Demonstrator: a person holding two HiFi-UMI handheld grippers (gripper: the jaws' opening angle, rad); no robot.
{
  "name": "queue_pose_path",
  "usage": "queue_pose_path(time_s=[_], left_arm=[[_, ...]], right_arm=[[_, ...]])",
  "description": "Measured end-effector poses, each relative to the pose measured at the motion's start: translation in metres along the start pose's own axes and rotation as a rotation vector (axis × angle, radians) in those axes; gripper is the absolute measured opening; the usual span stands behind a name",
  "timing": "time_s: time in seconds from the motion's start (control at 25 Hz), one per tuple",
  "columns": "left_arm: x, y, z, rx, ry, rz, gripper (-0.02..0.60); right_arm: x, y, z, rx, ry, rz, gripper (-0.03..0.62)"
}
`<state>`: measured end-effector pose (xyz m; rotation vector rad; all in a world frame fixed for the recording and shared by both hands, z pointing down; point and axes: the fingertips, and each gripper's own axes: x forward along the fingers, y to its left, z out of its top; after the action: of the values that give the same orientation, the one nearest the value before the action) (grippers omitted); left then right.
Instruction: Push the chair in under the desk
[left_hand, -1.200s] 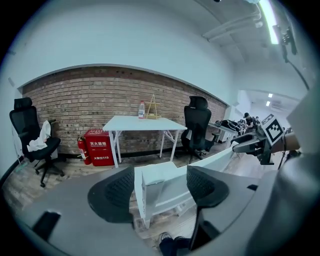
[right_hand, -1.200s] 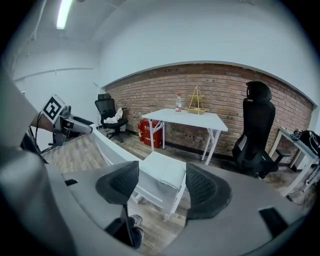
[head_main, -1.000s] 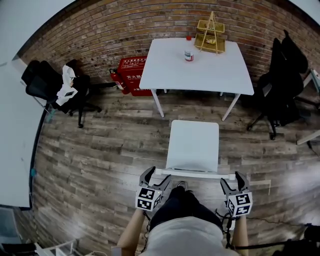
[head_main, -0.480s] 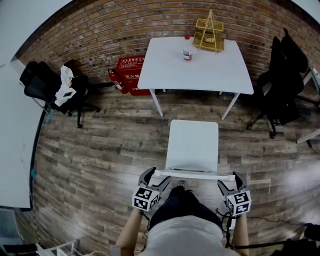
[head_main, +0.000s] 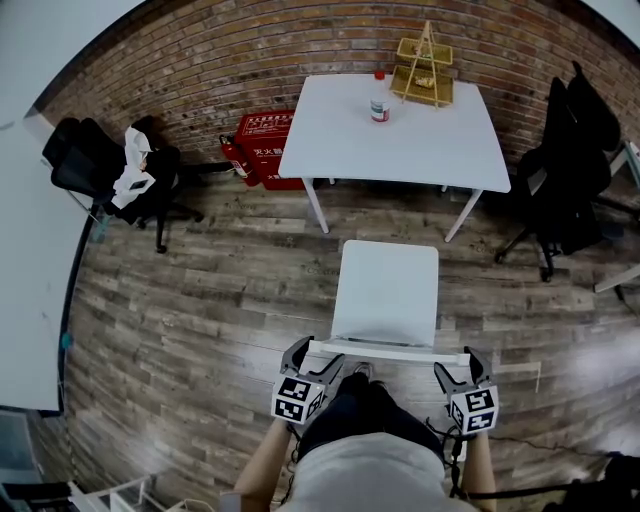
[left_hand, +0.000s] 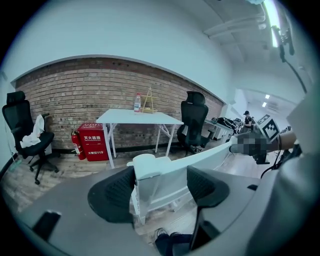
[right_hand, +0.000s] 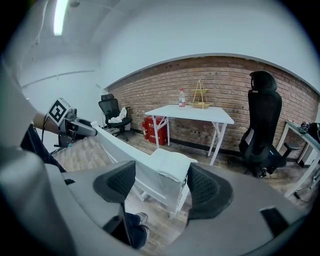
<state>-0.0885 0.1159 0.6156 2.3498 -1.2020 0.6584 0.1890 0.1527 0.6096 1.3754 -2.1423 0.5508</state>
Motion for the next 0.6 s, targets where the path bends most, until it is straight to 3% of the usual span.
queue_pose_path(time_s=[0.6], left_arm=[[0.0012,0.0010,0.0004,-0.010,0.002,0.027,0.333]], right_arm=[[0.0008,-0.0002,0.0021,0.000,0.008,-0.003,0.331]])
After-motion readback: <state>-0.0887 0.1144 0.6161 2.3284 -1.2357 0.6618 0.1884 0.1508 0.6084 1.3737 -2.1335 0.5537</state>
